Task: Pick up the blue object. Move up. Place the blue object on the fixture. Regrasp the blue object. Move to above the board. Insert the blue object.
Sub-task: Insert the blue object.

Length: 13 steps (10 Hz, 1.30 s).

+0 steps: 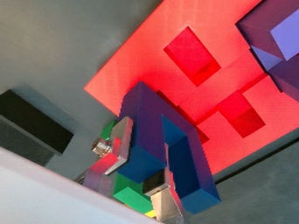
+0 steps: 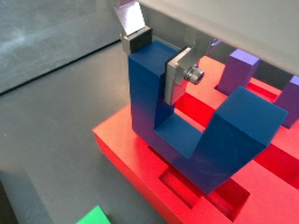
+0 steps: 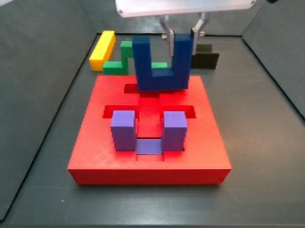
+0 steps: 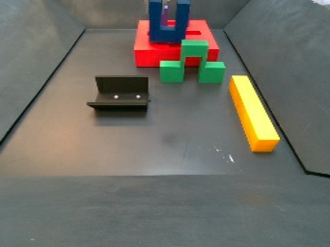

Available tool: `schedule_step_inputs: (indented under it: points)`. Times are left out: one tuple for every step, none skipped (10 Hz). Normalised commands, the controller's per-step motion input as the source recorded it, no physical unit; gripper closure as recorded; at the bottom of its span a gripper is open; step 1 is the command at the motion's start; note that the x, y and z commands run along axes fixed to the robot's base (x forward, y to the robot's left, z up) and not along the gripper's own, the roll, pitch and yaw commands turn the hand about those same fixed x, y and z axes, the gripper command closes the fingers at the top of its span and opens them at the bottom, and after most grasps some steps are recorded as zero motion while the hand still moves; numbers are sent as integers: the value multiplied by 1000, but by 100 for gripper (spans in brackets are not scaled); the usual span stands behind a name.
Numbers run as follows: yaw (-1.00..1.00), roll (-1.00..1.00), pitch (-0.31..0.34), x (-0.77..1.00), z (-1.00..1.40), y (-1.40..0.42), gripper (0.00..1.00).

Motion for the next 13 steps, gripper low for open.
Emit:
schedule_step_inputs:
  points:
    - [0,39,0,-377,-77,0,100]
    - [0,41,0,-349,-60,0,100]
    - [0,0,0,-206,-17,0,100]
    - [0,0,-10,-74,-37,-9,100]
    - [20,0,-20,0,-54,-66,100]
    - [17,0,-13,-9,-49,-63,100]
    - [26,0,-27,-60,-34,-51,100]
    - [20,0,-23,-103,-37,-43,100]
    - [0,0,-10,-69,-51,0,100]
    - [6,23,-11,-46,-149,0,100]
    - [0,27,-14,0,-269,11,100]
    - [0,56,0,0,-369,17,100]
    - [0,80,-3,60,-537,20,100]
